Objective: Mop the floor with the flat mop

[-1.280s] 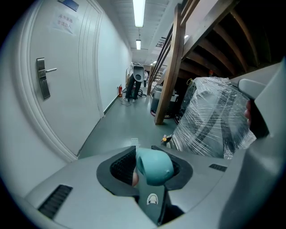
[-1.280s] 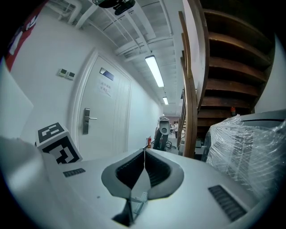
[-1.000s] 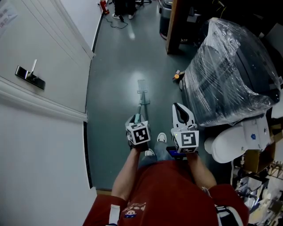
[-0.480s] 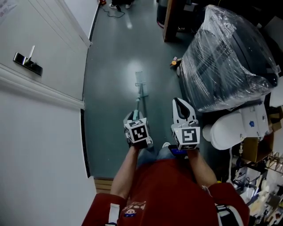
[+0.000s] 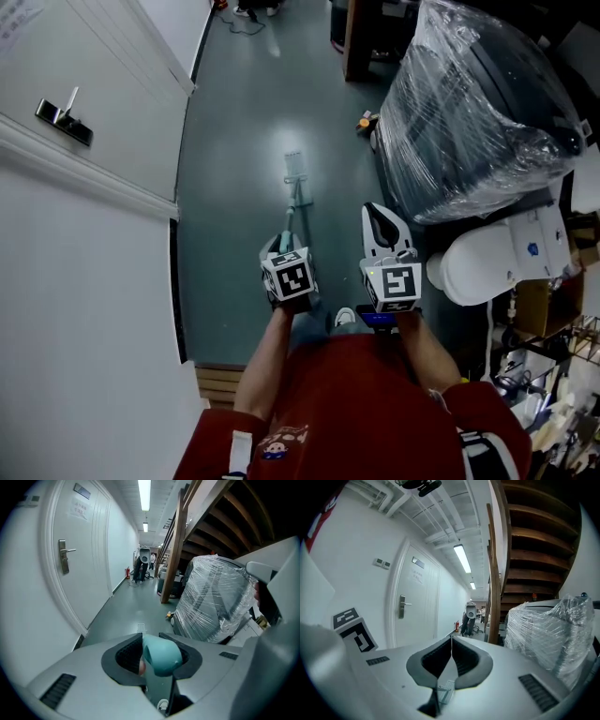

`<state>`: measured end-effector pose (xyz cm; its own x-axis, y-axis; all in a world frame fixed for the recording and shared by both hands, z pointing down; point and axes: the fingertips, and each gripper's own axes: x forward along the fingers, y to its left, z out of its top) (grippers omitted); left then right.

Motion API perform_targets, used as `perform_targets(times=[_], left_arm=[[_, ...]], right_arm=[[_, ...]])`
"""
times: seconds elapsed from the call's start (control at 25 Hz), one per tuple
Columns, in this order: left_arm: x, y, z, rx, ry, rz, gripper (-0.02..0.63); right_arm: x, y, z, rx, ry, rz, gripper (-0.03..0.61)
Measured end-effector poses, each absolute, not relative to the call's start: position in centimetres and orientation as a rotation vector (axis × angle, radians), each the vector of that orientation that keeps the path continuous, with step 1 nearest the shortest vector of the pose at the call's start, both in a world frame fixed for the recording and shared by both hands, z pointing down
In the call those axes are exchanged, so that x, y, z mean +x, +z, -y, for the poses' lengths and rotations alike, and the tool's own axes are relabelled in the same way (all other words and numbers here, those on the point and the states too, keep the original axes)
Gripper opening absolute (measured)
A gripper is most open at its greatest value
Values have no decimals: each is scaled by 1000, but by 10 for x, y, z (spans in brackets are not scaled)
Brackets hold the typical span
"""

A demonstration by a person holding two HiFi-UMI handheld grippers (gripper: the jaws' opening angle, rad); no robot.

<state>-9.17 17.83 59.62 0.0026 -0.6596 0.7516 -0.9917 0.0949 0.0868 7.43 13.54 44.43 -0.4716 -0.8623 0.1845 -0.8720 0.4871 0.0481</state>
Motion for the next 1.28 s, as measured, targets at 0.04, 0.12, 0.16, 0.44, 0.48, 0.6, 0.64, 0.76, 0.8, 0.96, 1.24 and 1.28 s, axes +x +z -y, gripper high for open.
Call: perform_targets(times=[0.04,0.12,0.16,0.44,0.48,0.6,0.64,0.76,0.8,0.96,1.24,1.28], left_arm=[[-85,596,-185,1628,651,1728,123],[-70,596,-198,1629,648,1736,123],[-63,595,-205,1633,649,1743,123],[-21,592,-256,1612,662,1766,123],[-16,591,-263,1615,664,1771,123],[-7,588,-285,1608,669,1773,123],[-5,587,-292,1601,672,1768,123],[2,583,-316,1584,688,1749,123],[4,582,-323,1581,694,1744,123],[3,580,-344,1589,706,1735,123],[-14,582,-372,1624,696,1713,123],[-17,582,-374,1636,694,1712,123]], right_arm=[[82,444,-142,1501,75,2549,18],[98,444,-155,1502,66,2558,18],[105,443,-161,1503,62,2563,18],[150,443,-205,1496,82,2594,18],[154,444,-211,1493,90,2599,18],[162,448,-227,1487,120,2608,18],[163,449,-233,1485,130,2610,18],[164,451,-248,1482,153,2615,18],[165,452,-253,1483,160,2615,18],[167,454,-268,1506,174,2596,18],[144,450,-295,1518,151,2566,18],[140,448,-299,1521,148,2559,18]])
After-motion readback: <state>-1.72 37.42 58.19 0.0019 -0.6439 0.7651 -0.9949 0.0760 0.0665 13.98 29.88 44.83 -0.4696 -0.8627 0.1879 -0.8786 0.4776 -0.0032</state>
